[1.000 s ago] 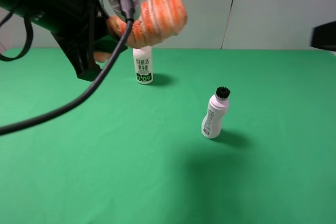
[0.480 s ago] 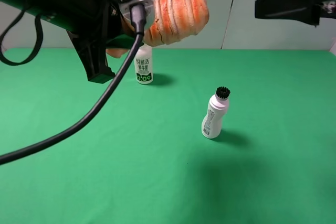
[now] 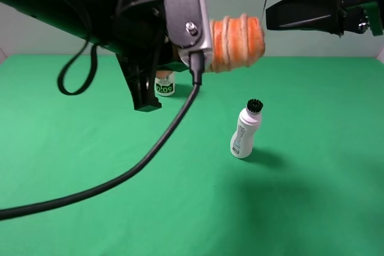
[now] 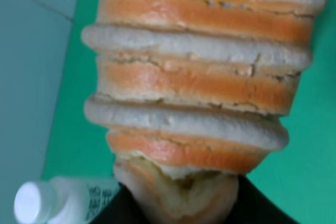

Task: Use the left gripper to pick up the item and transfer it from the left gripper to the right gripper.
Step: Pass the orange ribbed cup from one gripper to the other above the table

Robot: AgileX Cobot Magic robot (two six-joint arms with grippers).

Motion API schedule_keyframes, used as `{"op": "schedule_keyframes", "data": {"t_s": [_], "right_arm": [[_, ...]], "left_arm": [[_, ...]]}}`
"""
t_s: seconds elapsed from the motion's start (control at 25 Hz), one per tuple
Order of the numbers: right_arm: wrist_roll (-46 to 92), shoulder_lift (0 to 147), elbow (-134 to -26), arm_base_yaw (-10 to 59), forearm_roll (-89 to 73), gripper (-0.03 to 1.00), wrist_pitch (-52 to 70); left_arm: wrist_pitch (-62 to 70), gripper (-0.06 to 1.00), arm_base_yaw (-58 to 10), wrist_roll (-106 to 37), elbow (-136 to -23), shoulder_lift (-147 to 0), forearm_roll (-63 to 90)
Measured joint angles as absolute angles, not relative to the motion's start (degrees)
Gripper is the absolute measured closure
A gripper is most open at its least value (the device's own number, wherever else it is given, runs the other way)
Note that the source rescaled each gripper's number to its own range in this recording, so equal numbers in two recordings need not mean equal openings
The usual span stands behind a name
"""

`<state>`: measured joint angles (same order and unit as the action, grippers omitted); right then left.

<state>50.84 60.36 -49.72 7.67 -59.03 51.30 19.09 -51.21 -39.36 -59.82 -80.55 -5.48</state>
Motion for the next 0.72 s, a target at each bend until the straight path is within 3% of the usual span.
{"op": "schedule_keyframes", "data": {"t_s": [0.72], "right_arm": [[51.32, 62.37, -49.72, 7.67, -59.44, -0.03, 54.59]], "left_arm": [[10.23, 0.92, -51.56, -40.24, -59.89, -83.71, -5.48]]}}
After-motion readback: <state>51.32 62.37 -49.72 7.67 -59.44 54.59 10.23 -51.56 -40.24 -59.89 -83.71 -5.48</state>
